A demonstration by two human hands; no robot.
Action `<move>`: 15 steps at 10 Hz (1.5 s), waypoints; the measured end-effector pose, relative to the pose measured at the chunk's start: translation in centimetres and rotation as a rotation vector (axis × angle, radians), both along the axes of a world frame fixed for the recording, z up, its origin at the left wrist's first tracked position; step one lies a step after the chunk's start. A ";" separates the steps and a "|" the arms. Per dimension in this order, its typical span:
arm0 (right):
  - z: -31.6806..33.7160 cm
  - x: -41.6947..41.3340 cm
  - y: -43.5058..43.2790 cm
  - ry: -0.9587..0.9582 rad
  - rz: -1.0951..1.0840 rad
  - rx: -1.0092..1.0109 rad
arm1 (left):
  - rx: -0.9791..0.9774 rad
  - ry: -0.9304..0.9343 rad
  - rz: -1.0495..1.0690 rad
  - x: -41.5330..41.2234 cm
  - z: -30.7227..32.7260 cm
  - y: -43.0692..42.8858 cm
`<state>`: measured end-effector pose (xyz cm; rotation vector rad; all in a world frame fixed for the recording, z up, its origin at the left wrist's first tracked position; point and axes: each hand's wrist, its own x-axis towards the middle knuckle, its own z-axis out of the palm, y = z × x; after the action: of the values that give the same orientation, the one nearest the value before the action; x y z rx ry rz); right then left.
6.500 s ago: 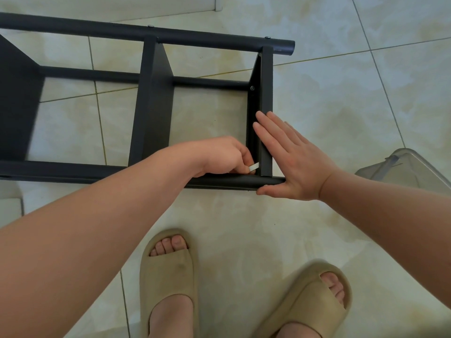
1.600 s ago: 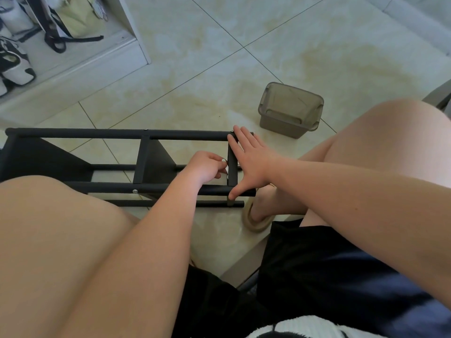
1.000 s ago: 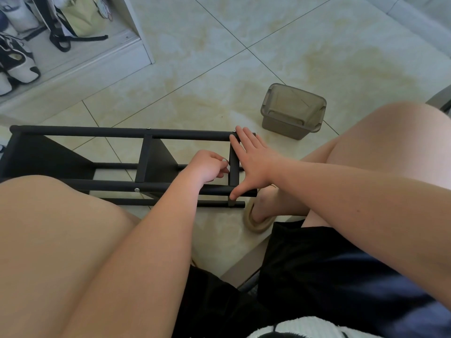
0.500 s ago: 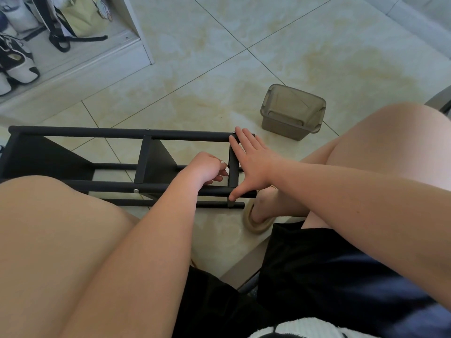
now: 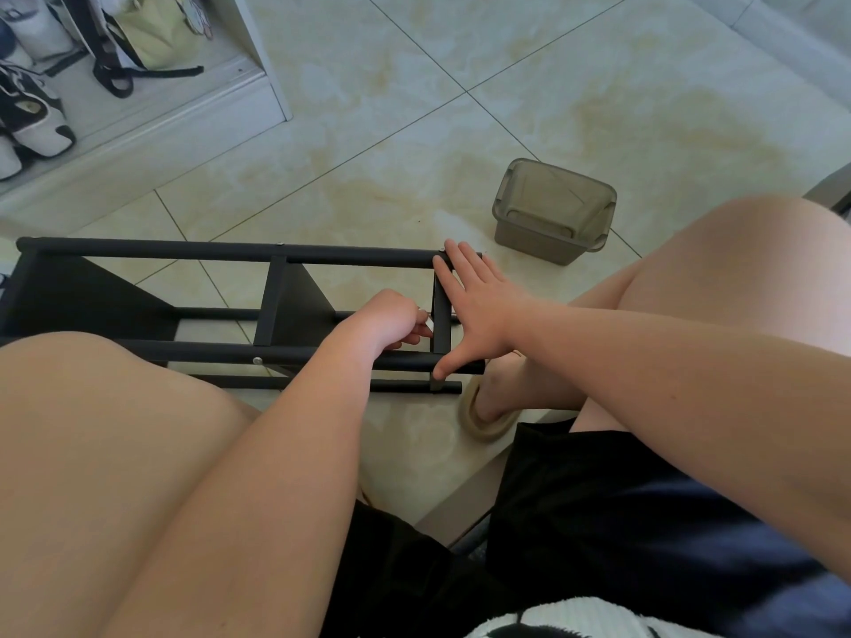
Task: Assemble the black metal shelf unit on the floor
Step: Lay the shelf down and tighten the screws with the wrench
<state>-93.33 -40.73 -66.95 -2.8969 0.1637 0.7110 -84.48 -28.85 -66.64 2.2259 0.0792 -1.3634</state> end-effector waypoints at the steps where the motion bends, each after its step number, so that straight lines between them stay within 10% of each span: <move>1: -0.1 0.0 0.0 -0.002 0.000 -0.001 | -0.005 -0.009 -0.012 0.1 -0.4 0.1; 15: 0.1 -0.1 0.1 0.003 0.000 -0.006 | -0.036 -0.228 -0.536 -0.1 0.7 3.1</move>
<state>-93.41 -40.64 -66.90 -2.9014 0.1661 0.7154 -84.54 -25.71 -65.97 2.4540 -0.6595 -1.3319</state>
